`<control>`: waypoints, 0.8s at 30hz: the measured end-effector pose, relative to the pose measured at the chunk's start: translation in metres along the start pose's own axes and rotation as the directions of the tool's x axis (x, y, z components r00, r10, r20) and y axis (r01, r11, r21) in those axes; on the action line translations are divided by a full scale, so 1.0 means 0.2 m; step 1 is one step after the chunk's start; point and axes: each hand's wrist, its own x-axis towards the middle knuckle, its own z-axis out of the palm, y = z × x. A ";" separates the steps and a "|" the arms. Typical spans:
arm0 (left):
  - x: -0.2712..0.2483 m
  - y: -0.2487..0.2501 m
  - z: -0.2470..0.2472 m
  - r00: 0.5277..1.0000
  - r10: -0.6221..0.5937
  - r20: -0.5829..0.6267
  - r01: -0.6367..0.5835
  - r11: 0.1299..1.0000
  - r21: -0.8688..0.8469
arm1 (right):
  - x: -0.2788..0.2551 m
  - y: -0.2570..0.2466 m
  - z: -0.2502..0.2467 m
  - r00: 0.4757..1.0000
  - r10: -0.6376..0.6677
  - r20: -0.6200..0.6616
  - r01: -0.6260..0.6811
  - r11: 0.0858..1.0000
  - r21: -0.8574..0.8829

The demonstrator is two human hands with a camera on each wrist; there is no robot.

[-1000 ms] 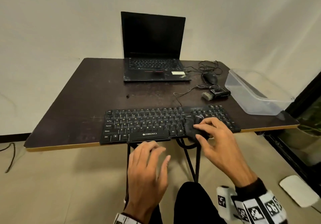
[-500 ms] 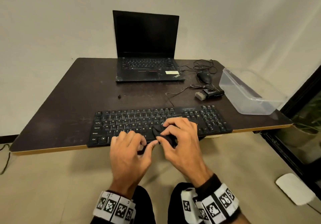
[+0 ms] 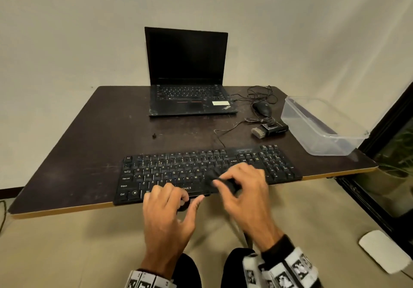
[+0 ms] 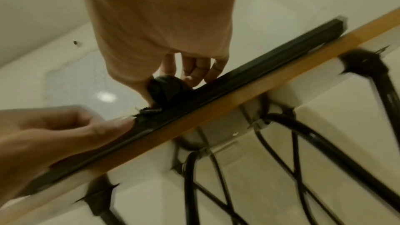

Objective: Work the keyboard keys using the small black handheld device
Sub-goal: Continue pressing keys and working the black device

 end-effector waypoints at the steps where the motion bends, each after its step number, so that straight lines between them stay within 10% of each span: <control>1: 0.00 -0.01 0.00 1.000 0.005 0.005 -0.005 1.000 -0.001 | -0.01 -0.05 0.05 0.998 -0.047 0.043 0.046 0.999 0.025; 6: 0.00 -0.02 -0.01 0.999 0.022 0.024 -0.022 0.999 -0.025 | 0.04 -0.01 0.01 0.993 -0.107 0.060 0.111 0.991 -0.081; 10: -0.01 -0.02 0.00 1.000 0.016 0.023 -0.015 0.999 -0.035 | 0.08 0.20 -0.16 0.990 0.108 -0.093 -0.124 0.973 -0.193; 17: -0.01 -0.02 0.01 1.000 0.028 -0.001 -0.028 0.999 -0.036 | 0.06 -0.11 0.14 0.997 -0.011 0.082 -0.001 0.990 0.144; 24: 0.00 -0.04 0.00 0.999 0.045 -0.010 -0.046 0.997 -0.063 | 0.19 0.14 -0.05 0.998 0.062 -0.017 -0.064 0.983 -0.171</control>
